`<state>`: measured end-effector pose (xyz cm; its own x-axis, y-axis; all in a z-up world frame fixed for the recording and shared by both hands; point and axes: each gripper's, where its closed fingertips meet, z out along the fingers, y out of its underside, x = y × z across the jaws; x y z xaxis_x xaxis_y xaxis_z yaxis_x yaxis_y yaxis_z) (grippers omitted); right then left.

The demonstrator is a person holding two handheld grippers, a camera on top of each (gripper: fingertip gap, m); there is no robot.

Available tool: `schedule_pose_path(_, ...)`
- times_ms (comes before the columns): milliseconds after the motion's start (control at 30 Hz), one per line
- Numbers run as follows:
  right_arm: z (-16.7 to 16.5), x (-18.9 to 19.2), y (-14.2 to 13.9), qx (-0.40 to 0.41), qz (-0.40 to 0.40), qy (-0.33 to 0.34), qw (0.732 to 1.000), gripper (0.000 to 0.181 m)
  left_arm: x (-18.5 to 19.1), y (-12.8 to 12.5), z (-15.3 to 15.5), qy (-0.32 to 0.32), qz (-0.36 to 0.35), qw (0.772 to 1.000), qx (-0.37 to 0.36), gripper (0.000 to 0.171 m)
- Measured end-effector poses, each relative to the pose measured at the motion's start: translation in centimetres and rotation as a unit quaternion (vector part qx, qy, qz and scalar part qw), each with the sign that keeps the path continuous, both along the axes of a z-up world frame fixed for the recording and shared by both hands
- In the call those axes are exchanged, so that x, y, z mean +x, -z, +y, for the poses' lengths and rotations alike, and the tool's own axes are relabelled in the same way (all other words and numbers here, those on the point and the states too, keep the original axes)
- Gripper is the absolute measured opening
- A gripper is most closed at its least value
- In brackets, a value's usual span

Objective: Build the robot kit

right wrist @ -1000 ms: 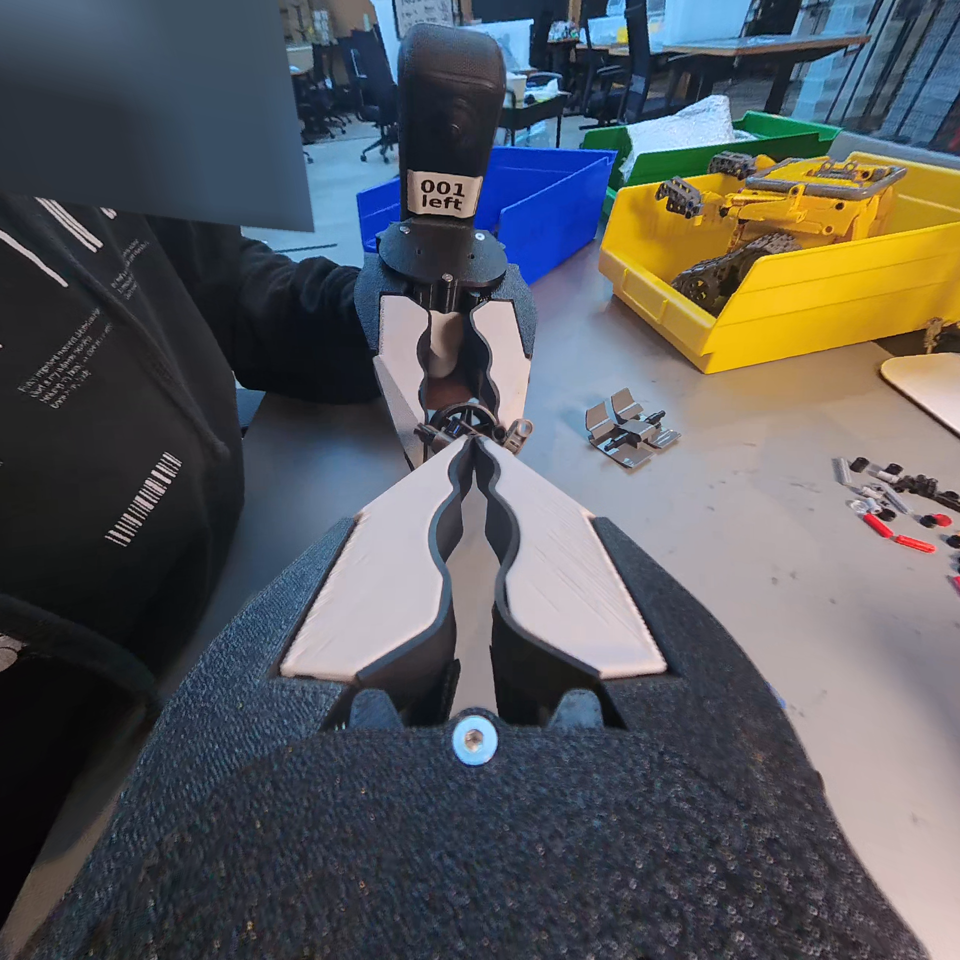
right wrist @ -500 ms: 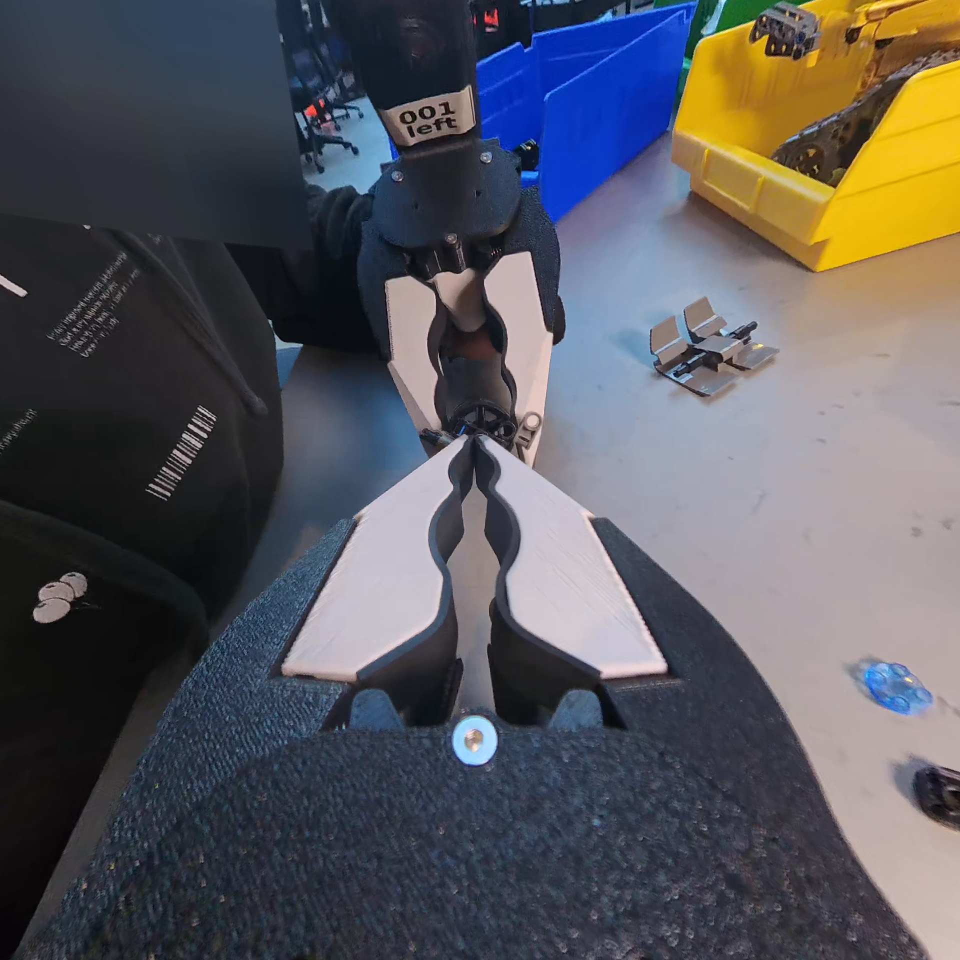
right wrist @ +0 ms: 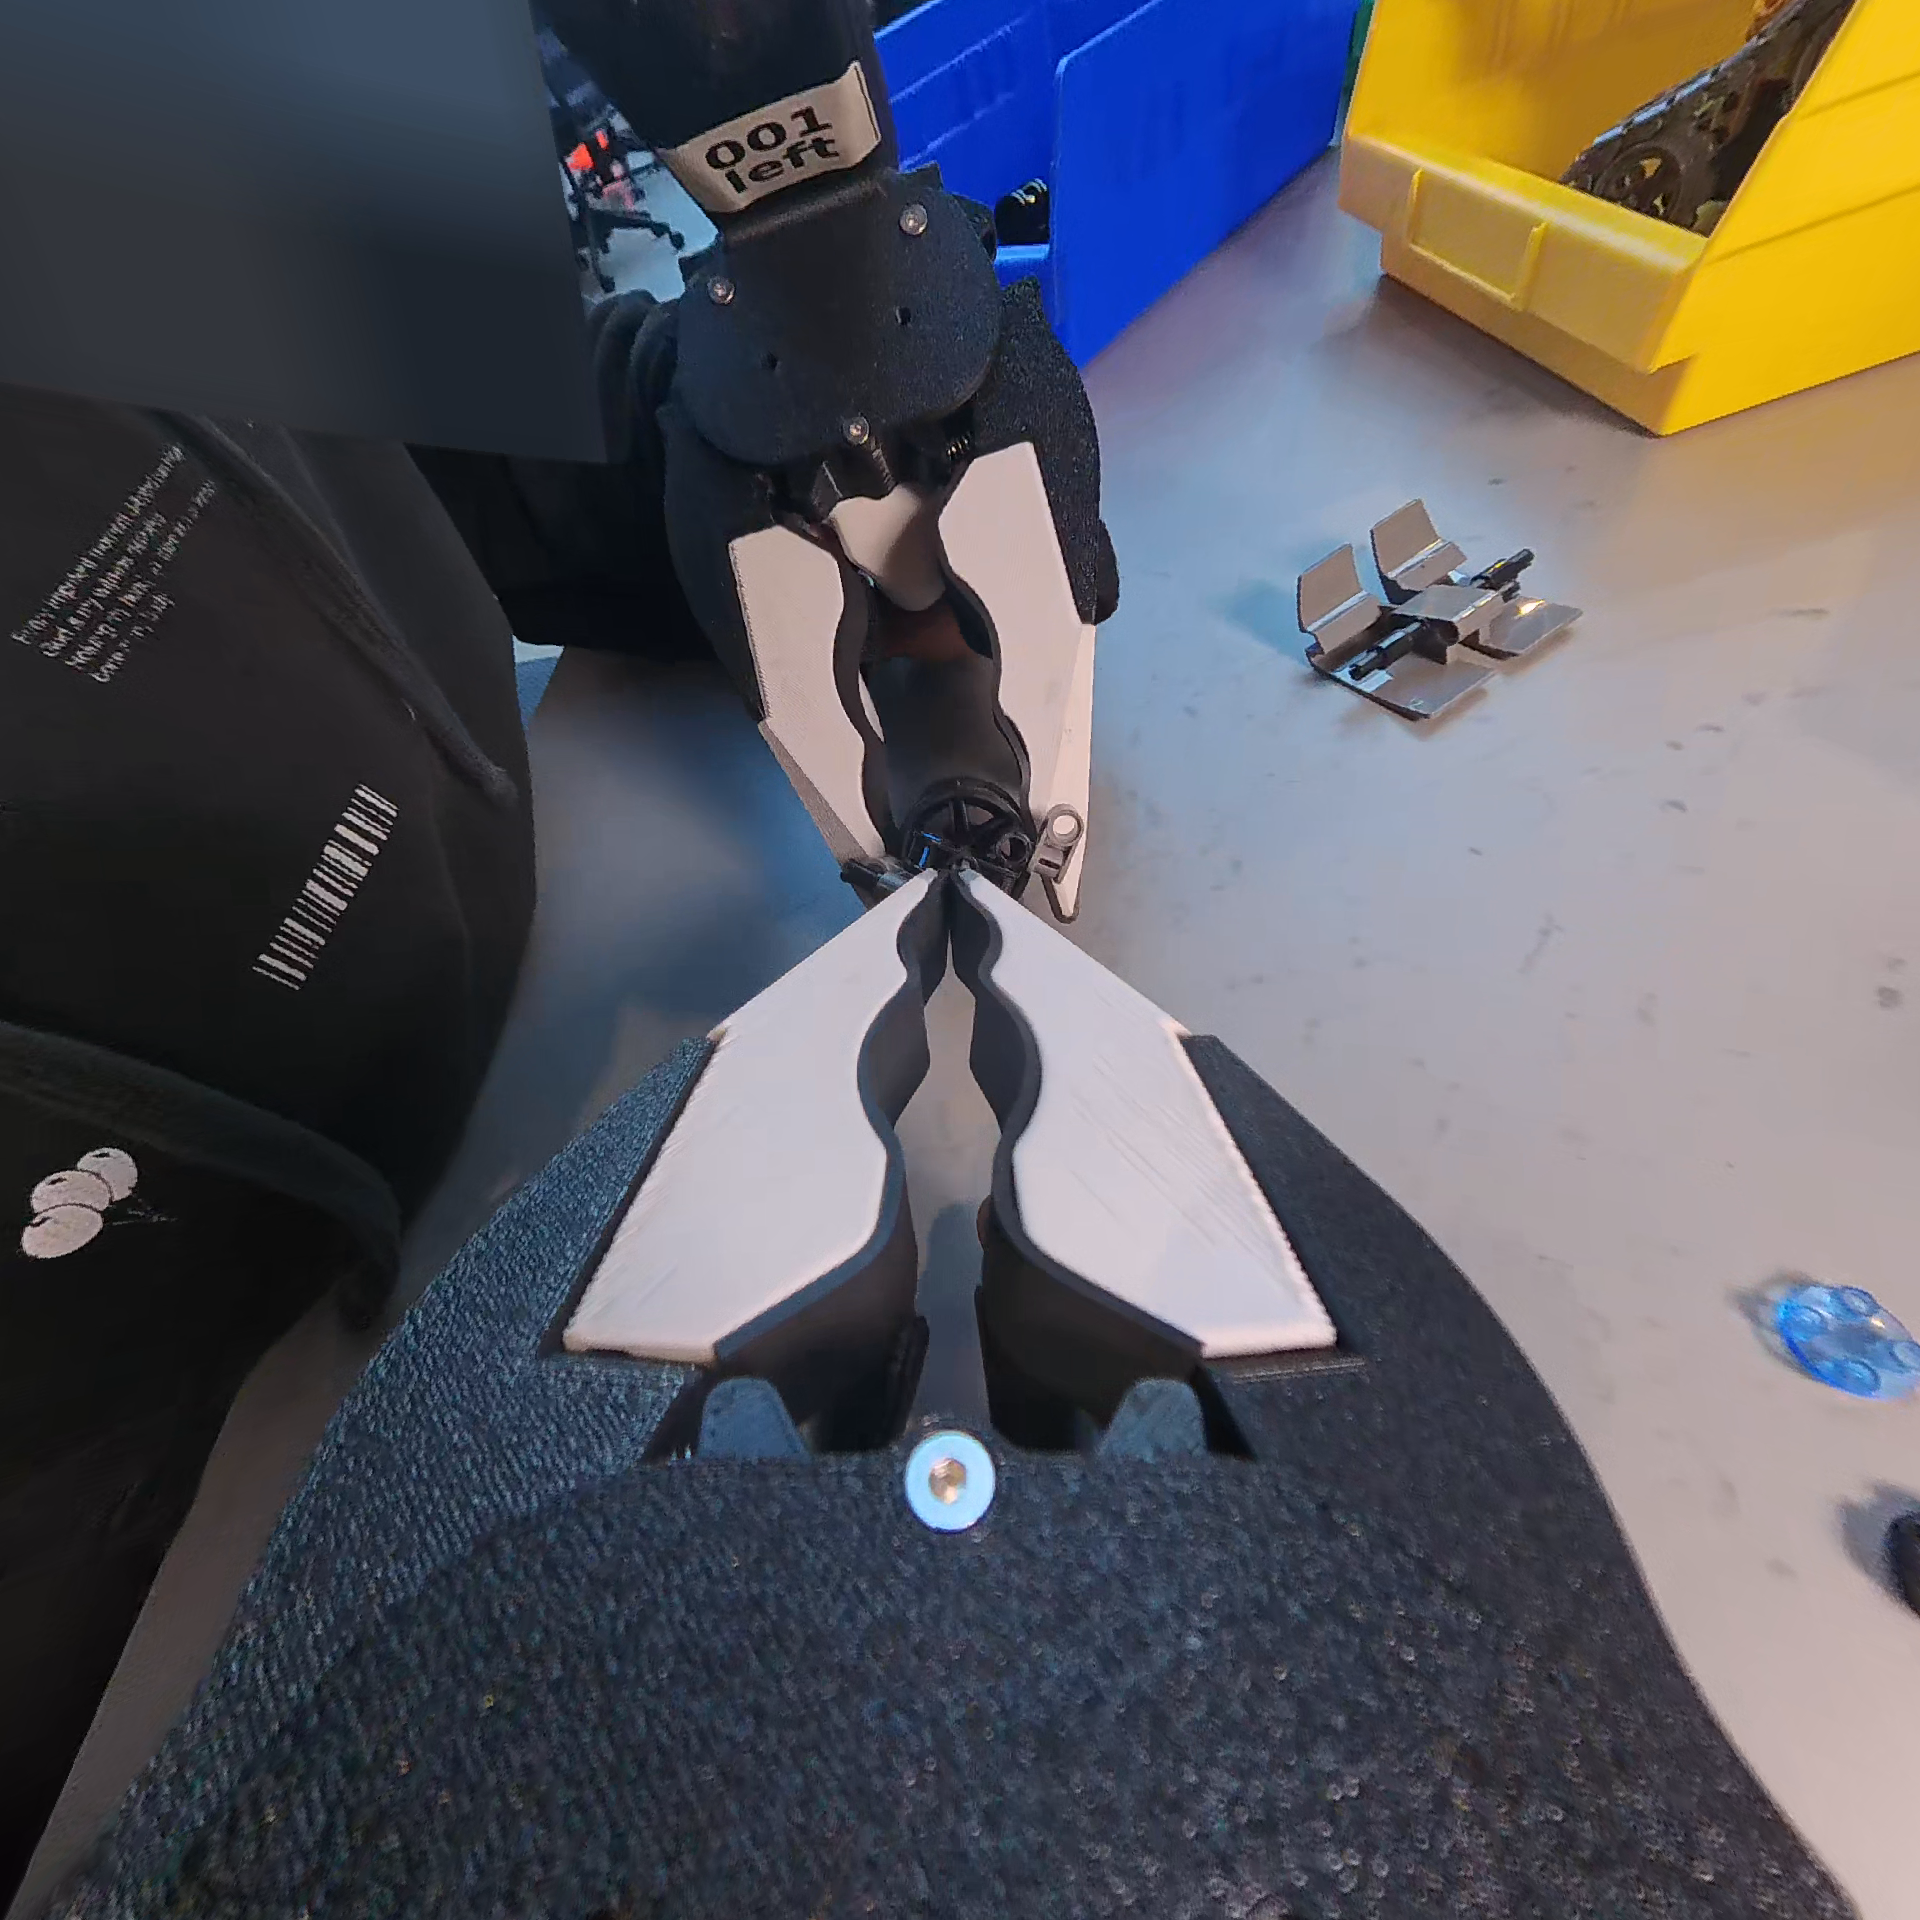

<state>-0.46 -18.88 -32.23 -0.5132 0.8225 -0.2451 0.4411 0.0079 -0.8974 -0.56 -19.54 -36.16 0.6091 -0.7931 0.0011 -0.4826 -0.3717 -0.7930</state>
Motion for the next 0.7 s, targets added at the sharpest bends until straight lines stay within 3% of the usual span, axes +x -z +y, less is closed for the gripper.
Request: schedule_pose_path(700,-0.63,-0.40,0.77,0.011,-0.019,-0.009,1.000,0.000,-0.36,1.08,-0.15,0.001,0.047,0.999,-0.001,0.030)
